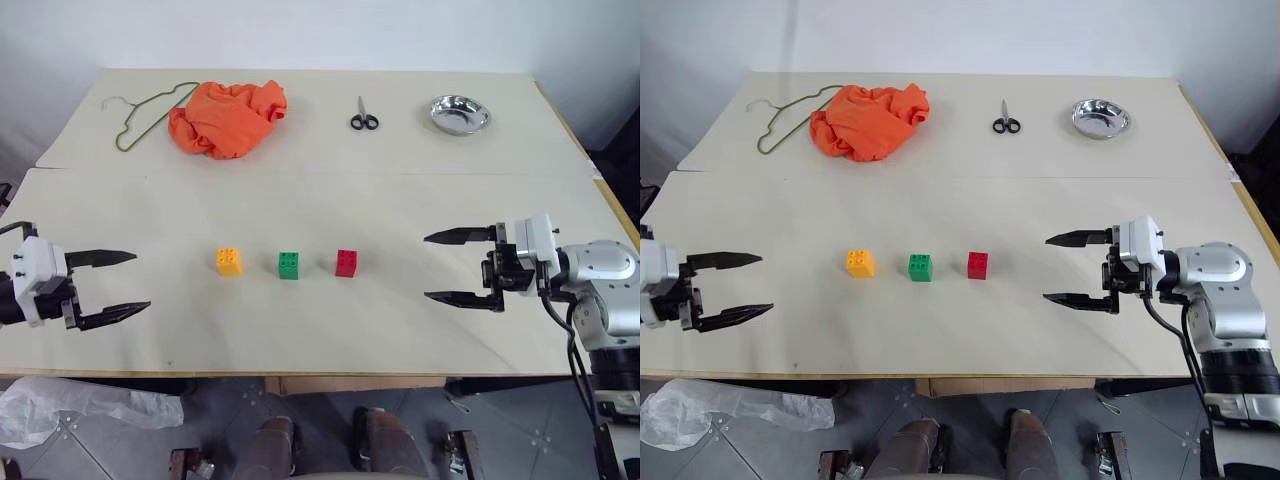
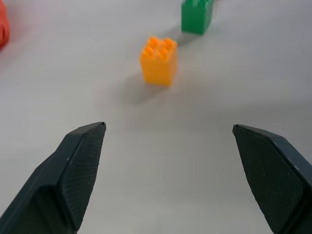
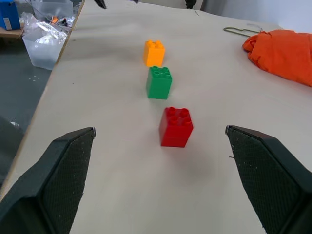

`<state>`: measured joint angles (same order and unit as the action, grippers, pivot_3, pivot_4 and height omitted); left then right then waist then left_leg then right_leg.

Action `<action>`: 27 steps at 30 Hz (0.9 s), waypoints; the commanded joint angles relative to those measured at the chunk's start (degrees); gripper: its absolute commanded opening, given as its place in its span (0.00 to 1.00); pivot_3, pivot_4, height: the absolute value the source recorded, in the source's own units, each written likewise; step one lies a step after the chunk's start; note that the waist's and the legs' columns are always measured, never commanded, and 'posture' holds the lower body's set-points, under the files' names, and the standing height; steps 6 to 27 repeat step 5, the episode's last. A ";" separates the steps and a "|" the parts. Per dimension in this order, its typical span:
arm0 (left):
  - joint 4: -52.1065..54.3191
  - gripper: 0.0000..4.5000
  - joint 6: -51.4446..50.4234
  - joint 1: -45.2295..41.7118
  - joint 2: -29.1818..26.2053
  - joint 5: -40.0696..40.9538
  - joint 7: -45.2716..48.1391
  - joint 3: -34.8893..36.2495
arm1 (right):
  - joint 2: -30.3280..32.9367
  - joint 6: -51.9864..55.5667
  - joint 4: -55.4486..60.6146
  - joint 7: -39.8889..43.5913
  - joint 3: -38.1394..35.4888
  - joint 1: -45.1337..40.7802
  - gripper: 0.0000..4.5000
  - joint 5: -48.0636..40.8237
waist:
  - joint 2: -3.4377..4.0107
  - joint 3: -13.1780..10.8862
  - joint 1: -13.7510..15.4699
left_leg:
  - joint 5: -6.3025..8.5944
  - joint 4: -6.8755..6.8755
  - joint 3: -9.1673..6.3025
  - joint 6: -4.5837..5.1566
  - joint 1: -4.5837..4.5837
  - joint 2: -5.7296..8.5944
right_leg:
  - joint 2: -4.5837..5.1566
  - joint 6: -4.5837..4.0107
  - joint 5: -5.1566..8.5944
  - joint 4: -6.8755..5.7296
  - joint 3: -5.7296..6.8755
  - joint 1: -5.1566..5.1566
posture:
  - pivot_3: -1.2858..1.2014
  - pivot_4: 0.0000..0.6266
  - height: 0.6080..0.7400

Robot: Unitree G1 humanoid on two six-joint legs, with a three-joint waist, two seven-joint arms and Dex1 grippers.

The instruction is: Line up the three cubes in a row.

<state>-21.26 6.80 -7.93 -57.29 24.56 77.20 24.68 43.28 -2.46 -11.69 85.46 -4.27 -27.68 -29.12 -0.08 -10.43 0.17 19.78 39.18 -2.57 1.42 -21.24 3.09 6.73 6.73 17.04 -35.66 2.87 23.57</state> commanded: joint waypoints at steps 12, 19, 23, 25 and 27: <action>9.11 0.99 -2.72 2.78 1.75 1.69 -9.05 6.24 | -1.76 -0.49 -1.66 -0.41 0.64 -3.53 1.00 1.44 | 0.02 -0.01 -0.28 | 0.03 -0.06 0.03 -0.04 0.00 0.00 | -0.03 0.00 0.00 0.02 -0.01 0.03 | 0.52 0.24 1.00; 9.11 0.99 -2.72 2.78 1.75 1.69 -9.05 6.24 | -1.76 -0.49 -1.66 -0.41 0.64 -3.53 1.00 1.44 | 0.02 -0.01 -0.28 | 0.03 -0.06 0.03 -0.04 0.00 0.00 | -0.03 0.00 0.00 0.02 -0.01 0.03 | 0.52 0.24 1.00; 9.11 0.99 -2.72 2.78 1.75 1.69 -9.05 6.24 | -1.76 -0.49 -1.66 -0.41 0.64 -3.53 1.00 1.44 | 0.02 -0.01 -0.28 | 0.03 -0.06 0.03 -0.04 0.00 0.00 | -0.03 0.00 0.00 0.02 -0.01 0.03 | 0.52 0.24 1.00; 9.11 0.99 -2.72 2.78 1.75 1.69 -9.05 6.24 | -1.76 -0.49 -1.66 -0.41 0.64 -3.53 1.00 1.44 | 0.02 -0.01 -0.28 | 0.03 -0.06 0.03 -0.04 0.00 0.00 | -0.03 0.00 0.00 0.02 -0.01 0.03 | 0.52 0.24 1.00; 9.11 0.99 -2.72 2.78 1.75 1.69 -9.05 6.24 | -1.76 -0.49 -1.66 -0.41 0.64 -3.53 1.00 1.44 | 0.02 -0.01 -0.28 | 0.03 -0.06 0.03 -0.04 0.00 0.00 | -0.03 0.00 0.00 0.02 -0.01 0.03 | 0.52 0.24 1.00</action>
